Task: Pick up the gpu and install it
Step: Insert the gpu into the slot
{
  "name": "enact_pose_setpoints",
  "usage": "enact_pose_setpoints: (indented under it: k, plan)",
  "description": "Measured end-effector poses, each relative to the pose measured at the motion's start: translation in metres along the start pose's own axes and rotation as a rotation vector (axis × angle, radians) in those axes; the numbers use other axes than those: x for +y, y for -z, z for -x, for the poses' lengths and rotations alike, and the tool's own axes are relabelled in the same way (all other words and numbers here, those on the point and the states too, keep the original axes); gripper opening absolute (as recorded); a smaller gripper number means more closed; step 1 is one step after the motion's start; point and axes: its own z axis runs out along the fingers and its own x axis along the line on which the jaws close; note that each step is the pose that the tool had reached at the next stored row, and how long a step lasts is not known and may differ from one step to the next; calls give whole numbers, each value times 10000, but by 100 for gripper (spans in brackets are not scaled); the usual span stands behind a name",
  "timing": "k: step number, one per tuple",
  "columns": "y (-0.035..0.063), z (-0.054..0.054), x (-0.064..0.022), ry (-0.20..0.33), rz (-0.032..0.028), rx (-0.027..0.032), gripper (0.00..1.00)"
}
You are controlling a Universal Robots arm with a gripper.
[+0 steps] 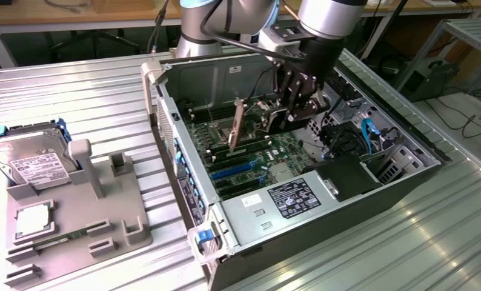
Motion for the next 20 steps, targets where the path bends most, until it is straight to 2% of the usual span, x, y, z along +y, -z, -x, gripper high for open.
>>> enact_pose_setpoints:
  k: [1,2,6,7,10,15,20]
  plan:
    - [-7,1,9,-2,-2,86,27]
    - [-22,5,28,-3,-2,117,27]
    - [-94,10,108,-1,-2,123,27]
    - [-105,12,115,1,-2,105,27]
    - [-126,15,122,8,-4,-112,27]
    - [-214,22,195,8,-3,-117,27]
    - [-259,30,278,8,-59,-117,27]
